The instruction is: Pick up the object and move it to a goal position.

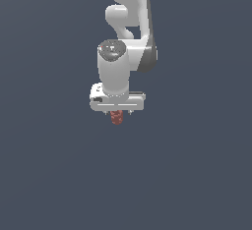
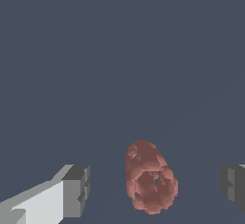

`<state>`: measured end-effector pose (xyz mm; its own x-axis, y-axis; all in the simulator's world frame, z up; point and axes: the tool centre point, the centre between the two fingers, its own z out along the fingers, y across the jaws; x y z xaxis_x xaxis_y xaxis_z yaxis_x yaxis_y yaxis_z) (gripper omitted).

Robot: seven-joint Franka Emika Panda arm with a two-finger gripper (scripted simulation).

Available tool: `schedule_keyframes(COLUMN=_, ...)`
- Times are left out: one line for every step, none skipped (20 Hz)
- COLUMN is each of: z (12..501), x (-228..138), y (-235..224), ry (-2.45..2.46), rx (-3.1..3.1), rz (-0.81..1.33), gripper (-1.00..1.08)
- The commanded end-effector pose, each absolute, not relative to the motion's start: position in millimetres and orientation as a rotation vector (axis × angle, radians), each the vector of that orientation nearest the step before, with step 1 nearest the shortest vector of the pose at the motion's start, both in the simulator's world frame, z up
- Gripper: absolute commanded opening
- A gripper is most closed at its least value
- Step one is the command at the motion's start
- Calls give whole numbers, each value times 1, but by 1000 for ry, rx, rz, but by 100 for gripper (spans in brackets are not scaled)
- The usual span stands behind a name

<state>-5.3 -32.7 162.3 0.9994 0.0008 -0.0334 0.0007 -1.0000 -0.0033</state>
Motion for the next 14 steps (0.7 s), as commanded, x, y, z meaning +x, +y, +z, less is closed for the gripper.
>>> schedule_keyframes(z=161, x=-7, y=-33, ry=-20, rx=-3138, rz=51, gripper=100)
schedule_keyframes(z=160, x=-8, y=-34, ry=-32, rx=-3138, rz=51, gripper=100)
schedule_keyframes(z=159, x=-9, y=-34, ry=-46, rx=-3138, rz=50, gripper=100)
schedule_keyframes(z=158, x=-10, y=-35, ry=-62, rx=-3137, rz=48, gripper=100)
schedule_keyframes(z=157, x=-11, y=-35, ry=-80, rx=-3137, rz=47, gripper=100)
schedule_keyframes(z=155, x=-13, y=-36, ry=-100, rx=-3136, rz=46, gripper=100)
schedule_keyframes(z=154, x=-15, y=-36, ry=-121, rx=-3135, rz=44, gripper=100)
schedule_keyframes(z=152, x=-16, y=-37, ry=-145, rx=-3134, rz=42, gripper=100)
schedule_keyframes(z=151, x=-18, y=-37, ry=-171, rx=-3133, rz=41, gripper=100)
schedule_keyframes(z=149, x=-21, y=-38, ry=-198, rx=-3132, rz=39, gripper=100)
schedule_keyframes(z=147, x=-23, y=-39, ry=-228, rx=-3130, rz=36, gripper=100)
schedule_keyframes(z=145, x=-26, y=-39, ry=-260, rx=-3127, rz=34, gripper=100)
schedule_keyframes(z=143, x=-28, y=-40, ry=-293, rx=-3124, rz=32, gripper=100)
schedule_keyframes(z=141, x=-31, y=-41, ry=-329, rx=-3121, rz=29, gripper=100)
